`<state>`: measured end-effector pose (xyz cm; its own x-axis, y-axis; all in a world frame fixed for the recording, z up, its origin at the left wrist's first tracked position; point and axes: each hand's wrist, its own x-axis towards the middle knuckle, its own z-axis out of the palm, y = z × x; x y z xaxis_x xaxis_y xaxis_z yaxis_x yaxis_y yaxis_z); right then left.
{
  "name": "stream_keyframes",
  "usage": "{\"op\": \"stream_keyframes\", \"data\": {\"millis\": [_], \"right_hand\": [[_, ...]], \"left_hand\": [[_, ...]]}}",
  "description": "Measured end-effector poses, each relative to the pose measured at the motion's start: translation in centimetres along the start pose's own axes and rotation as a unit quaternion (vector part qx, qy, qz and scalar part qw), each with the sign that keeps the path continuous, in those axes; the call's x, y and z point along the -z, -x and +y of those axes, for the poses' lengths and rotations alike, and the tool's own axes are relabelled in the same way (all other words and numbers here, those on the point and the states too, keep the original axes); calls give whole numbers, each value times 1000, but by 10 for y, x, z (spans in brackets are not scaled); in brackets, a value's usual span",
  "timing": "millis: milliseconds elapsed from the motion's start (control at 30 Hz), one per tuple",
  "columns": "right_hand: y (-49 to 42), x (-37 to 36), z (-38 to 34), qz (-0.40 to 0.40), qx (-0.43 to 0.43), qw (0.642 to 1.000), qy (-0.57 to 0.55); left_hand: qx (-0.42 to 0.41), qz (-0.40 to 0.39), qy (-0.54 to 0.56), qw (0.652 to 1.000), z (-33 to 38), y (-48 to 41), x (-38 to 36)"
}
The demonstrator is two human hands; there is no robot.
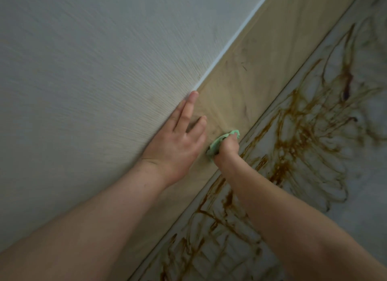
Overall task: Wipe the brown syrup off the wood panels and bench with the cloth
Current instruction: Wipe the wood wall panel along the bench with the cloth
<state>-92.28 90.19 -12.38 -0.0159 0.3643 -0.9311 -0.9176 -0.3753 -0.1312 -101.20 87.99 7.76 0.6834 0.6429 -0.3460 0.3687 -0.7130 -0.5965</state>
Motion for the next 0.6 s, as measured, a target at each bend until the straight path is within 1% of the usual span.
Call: {"op": "stream_keyframes", "data": {"millis": [67,100,167,200,267,333,367,467,533,567,600], "right_hand": [[42,11,-14,-55,43,997,23],[56,18,-20,-87,47,995,35],[89,37,-31,-156,33,985,67],[102,47,-35,-200,10,976,82],[135,62,-40,-263,-16,956,127],[166,72,-41,-293,-25,943,154],[186,74,-37,-307,-28,936,168],[242,72,-22,-330,-25,921,207],[281,69,-9,-345,-26,908,236],[297,66,-3,-352,-25,903,244],[314,63,3,-359,-26,897,256]], "left_hand": [[6,-19,8,1000,1,4,6],[10,-23,16,1000,0,5,9],[24,-19,91,995,-1,9,20],[34,-13,157,987,-2,11,26],[73,31,290,954,-1,27,38],[98,72,379,918,2,49,50],[103,74,420,898,3,68,56],[119,53,506,852,1,123,65],[154,69,541,824,0,163,72],[175,81,567,801,1,177,75],[197,91,602,768,2,190,80]]}}
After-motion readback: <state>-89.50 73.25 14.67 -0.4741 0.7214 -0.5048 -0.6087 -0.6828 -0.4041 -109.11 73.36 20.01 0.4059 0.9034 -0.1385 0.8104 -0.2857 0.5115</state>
